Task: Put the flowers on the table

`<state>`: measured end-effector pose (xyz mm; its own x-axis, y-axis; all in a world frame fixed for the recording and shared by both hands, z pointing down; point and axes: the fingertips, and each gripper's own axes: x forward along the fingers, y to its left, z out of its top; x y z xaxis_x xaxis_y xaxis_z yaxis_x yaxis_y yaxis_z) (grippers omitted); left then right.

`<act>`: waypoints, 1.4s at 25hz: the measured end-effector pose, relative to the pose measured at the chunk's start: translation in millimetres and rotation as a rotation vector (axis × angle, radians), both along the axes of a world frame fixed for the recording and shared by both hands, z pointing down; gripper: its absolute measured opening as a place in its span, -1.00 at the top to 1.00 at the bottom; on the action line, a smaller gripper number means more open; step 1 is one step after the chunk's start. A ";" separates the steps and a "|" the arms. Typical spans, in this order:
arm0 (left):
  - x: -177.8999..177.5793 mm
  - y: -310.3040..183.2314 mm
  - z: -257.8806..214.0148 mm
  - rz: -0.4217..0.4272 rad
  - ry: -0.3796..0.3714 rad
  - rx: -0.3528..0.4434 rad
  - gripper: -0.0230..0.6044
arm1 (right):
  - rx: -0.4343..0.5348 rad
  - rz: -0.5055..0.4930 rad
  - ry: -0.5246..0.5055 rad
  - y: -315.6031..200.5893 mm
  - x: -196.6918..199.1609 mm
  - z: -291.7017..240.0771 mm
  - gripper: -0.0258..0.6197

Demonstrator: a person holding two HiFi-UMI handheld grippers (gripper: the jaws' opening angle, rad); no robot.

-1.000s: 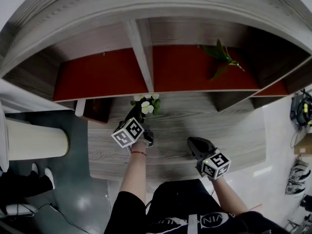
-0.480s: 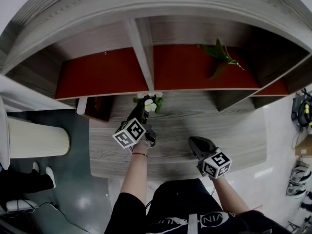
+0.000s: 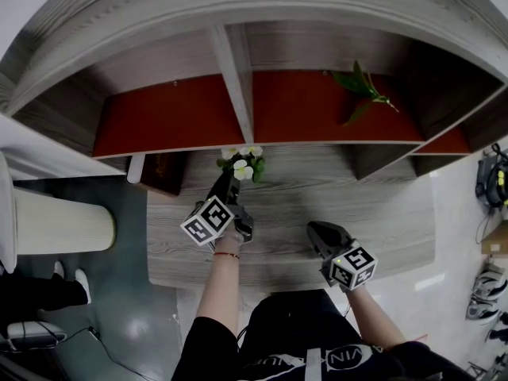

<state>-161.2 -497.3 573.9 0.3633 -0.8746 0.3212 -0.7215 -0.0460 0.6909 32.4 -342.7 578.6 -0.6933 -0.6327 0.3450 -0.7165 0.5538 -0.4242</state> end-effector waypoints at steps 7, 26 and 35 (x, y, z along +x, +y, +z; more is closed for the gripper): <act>-1.8 18.8 -0.8 -0.005 0.039 -0.005 0.60 | 0.005 -0.015 0.012 4.1 -5.6 -3.4 0.89; -2.8 80.3 -66.9 0.118 -0.344 0.246 0.91 | 0.106 0.011 0.005 10.8 4.2 -38.0 0.89; -13.7 110.9 -142.2 0.088 -0.609 0.466 0.91 | 0.244 -0.008 0.026 7.6 5.4 -85.0 0.89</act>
